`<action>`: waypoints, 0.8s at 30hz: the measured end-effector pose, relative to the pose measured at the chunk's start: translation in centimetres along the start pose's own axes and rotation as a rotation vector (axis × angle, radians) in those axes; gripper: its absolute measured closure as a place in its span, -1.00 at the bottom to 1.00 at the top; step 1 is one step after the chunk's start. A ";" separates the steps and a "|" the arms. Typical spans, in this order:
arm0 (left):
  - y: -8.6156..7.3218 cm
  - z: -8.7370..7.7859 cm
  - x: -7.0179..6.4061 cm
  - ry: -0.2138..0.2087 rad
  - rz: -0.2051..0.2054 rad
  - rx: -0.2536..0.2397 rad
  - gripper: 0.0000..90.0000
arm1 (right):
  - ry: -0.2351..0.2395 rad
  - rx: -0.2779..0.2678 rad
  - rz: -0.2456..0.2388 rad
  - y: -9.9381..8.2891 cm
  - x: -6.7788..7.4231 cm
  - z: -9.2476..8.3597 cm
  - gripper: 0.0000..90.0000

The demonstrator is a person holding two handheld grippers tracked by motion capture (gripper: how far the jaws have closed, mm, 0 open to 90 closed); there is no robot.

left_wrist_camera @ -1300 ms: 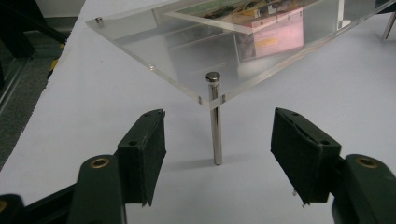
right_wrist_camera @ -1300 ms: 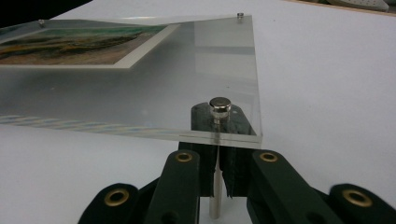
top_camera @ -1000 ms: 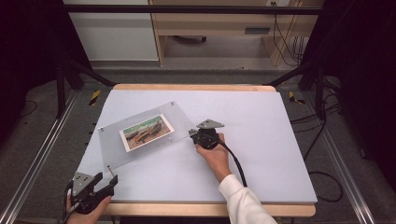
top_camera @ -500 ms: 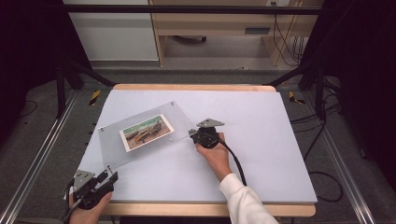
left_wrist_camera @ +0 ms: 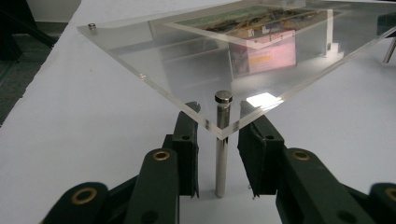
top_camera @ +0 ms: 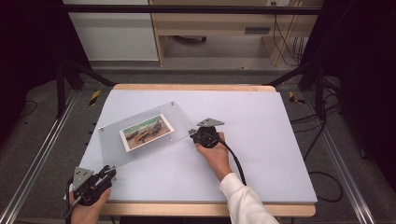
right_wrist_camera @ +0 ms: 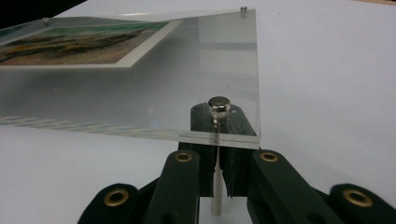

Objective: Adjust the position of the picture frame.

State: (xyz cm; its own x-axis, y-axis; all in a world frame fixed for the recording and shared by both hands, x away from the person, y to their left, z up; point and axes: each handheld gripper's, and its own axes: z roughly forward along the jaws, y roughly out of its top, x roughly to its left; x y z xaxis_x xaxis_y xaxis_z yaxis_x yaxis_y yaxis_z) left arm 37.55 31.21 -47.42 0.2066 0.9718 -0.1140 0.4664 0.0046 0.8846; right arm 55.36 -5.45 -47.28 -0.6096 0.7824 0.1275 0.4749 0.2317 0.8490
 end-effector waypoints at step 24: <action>0.6 -0.2 0.7 -0.035 -0.083 -0.061 0.86 | 0.019 -0.006 -0.001 0.6 0.0 -0.1 0.89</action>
State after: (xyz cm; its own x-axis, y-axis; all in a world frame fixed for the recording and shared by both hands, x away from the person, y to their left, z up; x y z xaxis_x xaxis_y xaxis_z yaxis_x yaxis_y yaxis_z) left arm 37.80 31.98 -46.93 0.1994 0.9587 -0.2027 0.4302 0.1002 0.8971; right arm 55.56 -5.38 -46.72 -0.6224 0.7707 0.1365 0.4706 0.2291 0.8521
